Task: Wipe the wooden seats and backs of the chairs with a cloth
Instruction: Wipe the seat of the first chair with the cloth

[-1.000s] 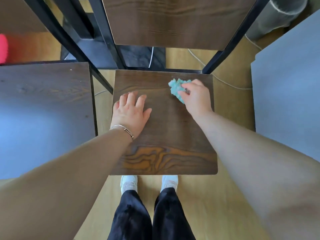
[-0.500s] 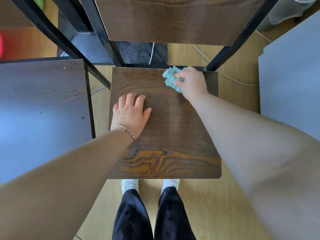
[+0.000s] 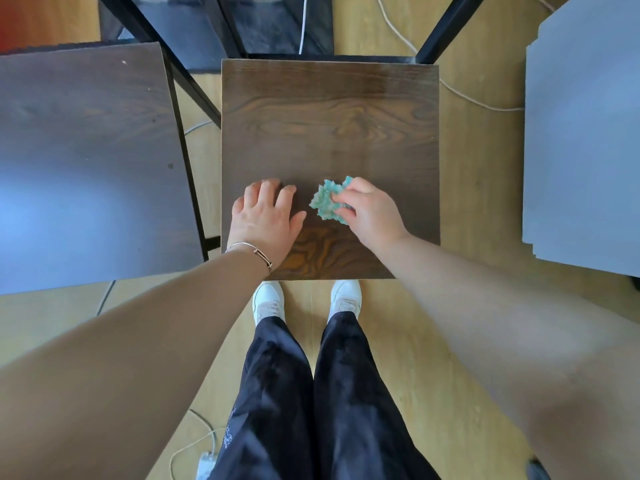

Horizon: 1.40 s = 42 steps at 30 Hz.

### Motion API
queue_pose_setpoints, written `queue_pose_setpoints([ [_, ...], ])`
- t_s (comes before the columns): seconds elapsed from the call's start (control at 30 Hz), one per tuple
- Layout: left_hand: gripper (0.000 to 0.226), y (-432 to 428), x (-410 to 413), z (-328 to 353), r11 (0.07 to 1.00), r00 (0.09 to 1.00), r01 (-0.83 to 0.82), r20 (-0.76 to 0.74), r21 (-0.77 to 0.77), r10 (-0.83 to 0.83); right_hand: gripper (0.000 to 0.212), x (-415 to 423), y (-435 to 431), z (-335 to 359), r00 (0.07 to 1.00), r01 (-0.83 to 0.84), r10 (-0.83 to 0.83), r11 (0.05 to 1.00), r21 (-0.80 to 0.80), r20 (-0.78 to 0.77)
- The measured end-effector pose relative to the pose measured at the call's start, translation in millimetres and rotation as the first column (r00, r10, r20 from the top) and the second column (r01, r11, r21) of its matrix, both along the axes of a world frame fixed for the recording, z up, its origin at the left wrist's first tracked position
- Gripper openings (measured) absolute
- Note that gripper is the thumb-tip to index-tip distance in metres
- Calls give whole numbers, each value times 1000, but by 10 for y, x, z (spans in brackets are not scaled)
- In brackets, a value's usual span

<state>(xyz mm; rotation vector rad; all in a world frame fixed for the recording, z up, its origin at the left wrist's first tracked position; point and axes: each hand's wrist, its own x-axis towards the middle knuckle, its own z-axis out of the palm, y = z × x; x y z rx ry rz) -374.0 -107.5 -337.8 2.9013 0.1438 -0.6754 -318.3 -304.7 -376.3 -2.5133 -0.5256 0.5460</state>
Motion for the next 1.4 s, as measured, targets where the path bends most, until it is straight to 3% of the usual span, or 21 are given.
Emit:
queue_pose_setpoints([
  [0.37, 50, -94, -546, 78, 1000, 1000, 18, -13, -19, -18, 22, -1002, -172, 119, 989, -108, 111, 994, 33, -93],
  [0.57, 50, -75, -494, 102, 999, 999, 52, 14, 2, -52, 26, -1115, -195, 198, 970, -191, 194, 981, 36, -150],
  [0.73, 51, -52, -222, 115, 999, 998, 40, 41, 19, -41, 23, -543, -239, 242, 999, 0, 4, 994, 107, -34],
  [1.03, 53, -176, 636, 98, 999, 993, 42, 109, 32, -45, 33, 1333, -275, 298, 958, 250, -244, 968, -19, 151],
  [1.4, 52, -312, 1387, 19, 999, 982, 44, 185, 7, -45, 34, 2022, -223, 99, 942, 324, -320, 946, -22, 99],
])
